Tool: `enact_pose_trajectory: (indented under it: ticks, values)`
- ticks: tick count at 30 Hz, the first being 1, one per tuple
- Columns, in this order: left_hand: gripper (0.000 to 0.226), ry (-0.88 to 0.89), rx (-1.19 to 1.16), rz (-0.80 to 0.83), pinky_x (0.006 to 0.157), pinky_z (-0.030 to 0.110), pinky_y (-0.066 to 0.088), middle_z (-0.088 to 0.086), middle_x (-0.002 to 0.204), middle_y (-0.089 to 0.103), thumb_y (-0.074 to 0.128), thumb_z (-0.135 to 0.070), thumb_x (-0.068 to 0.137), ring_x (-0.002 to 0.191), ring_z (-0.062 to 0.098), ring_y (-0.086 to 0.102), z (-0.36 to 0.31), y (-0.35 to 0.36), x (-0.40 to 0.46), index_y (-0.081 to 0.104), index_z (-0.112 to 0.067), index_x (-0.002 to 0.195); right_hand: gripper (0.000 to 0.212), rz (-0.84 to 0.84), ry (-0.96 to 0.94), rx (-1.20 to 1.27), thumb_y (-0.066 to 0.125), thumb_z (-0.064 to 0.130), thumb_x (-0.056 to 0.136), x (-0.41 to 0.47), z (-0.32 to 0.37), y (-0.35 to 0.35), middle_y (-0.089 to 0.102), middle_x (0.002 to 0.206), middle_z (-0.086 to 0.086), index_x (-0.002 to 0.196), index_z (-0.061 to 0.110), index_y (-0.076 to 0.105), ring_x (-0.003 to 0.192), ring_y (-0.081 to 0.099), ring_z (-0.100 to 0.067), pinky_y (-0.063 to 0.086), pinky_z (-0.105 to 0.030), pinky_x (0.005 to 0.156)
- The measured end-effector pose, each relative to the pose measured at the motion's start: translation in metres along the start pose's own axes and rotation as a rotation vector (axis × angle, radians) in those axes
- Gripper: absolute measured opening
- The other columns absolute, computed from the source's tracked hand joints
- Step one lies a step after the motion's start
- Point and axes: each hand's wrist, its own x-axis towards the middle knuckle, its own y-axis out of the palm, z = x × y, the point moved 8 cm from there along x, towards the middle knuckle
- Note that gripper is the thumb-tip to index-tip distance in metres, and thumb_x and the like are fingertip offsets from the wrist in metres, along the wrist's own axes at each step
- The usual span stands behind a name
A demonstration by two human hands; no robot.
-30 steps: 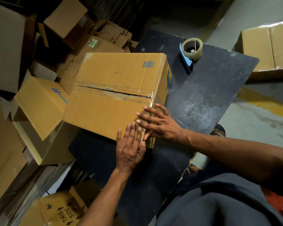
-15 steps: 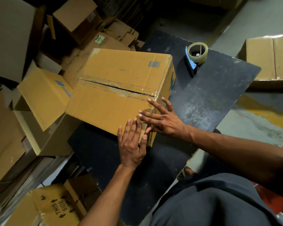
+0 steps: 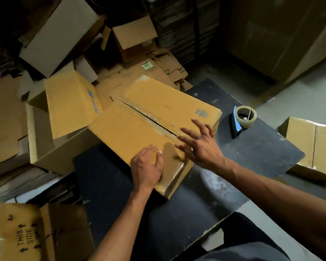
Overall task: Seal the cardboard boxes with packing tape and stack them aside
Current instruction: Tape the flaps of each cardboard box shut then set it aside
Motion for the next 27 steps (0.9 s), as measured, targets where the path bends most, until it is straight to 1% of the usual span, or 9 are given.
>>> enact_pose_trajectory:
  ticks: [2,4,6,8,13,16,18,23,27]
  values:
    - [0.040,-0.246,0.055,0.014,0.108,0.048,0.047,0.009,0.141,0.064,0.059,-0.044,0.094,0.131,0.026,0.057,0.021,0.001,0.016,0.076,-0.019,0.119,0.067,0.098,0.114,0.043,0.022,0.068,0.103,0.039,-0.028,-0.008,0.058,0.149,0.002,0.130,0.030,0.070,0.151,0.028,-0.036,0.025,-0.060,0.113]
    - [0.048,-0.480,0.124,0.029,0.118,0.052,0.033,0.010,0.163,0.038,0.066,-0.045,0.095,0.150,0.030,0.031,0.037,-0.003,0.022,0.064,-0.026,0.138,0.064,0.232,0.201,0.055,0.027,0.070,0.102,0.075,-0.052,-0.006,0.049,0.156,0.002,0.140,0.032,0.062,0.154,0.021,-0.034,0.022,-0.062,0.117]
    - [0.065,-0.679,0.097,0.038,0.120,0.055,0.026,0.013,0.172,0.013,0.068,-0.045,0.094,0.157,0.032,0.012,0.046,-0.009,0.021,0.046,-0.029,0.153,0.062,0.331,0.255,0.061,0.034,0.068,0.101,0.109,-0.073,0.003,0.040,0.162,-0.002,0.148,0.032,0.051,0.155,0.017,-0.034,0.021,-0.063,0.118]
    - [0.077,-0.849,0.052,0.059,0.119,0.056,0.029,0.017,0.172,0.001,0.068,-0.047,0.094,0.157,0.037,0.011,0.060,-0.008,0.019,0.031,-0.030,0.159,0.065,0.435,0.292,0.083,0.040,0.067,0.101,0.135,-0.088,0.017,0.032,0.165,-0.006,0.155,0.030,0.041,0.154,0.018,-0.037,0.024,-0.064,0.117]
    - [0.085,-1.020,-0.094,0.042,0.101,0.045,0.049,0.014,0.157,0.036,0.069,-0.047,0.091,0.132,0.038,0.049,0.085,-0.005,0.031,0.023,-0.027,0.160,0.073,0.595,0.310,0.179,0.050,0.068,0.096,0.170,-0.098,0.057,0.045,0.146,-0.014,0.150,0.022,0.031,0.132,0.047,-0.041,0.044,-0.064,0.105]
    - [0.086,-1.073,-0.115,0.020,0.096,0.045,0.052,0.012,0.149,0.043,0.069,-0.049,0.090,0.123,0.036,0.055,0.092,-0.012,0.042,0.023,-0.028,0.159,0.073,0.595,0.305,0.059,0.052,0.065,0.096,0.172,-0.092,0.055,0.047,0.139,-0.013,0.148,0.016,0.033,0.125,0.050,-0.038,0.051,-0.058,0.097]
    - [0.084,-1.102,-0.087,0.018,0.093,0.044,0.054,0.012,0.145,0.046,0.069,-0.049,0.090,0.119,0.035,0.057,0.102,-0.019,0.046,0.024,-0.028,0.158,0.064,0.620,0.253,-0.033,0.051,0.064,0.097,0.160,-0.080,0.050,0.041,0.133,-0.012,0.138,0.015,0.046,0.122,0.047,-0.036,0.054,-0.052,0.093]
    - [0.086,-1.156,0.023,-0.069,0.087,0.038,0.045,0.018,0.150,0.049,0.071,-0.044,0.092,0.127,0.040,0.056,0.120,-0.053,0.044,0.028,-0.013,0.160,0.061,0.629,0.213,-0.014,0.054,0.072,0.092,0.116,-0.075,0.039,0.043,0.123,-0.006,0.125,0.021,0.058,0.108,0.058,-0.031,0.055,-0.042,0.081]
    - [0.087,-1.195,0.048,-0.041,0.096,0.040,0.046,0.018,0.156,0.046,0.070,-0.046,0.094,0.136,0.039,0.051,0.126,-0.062,0.033,0.028,-0.010,0.161,0.088,0.610,0.497,0.280,0.055,0.076,0.088,0.090,-0.115,0.049,0.049,0.139,-0.013,0.151,0.021,0.031,0.124,0.055,-0.037,0.050,-0.049,0.100]
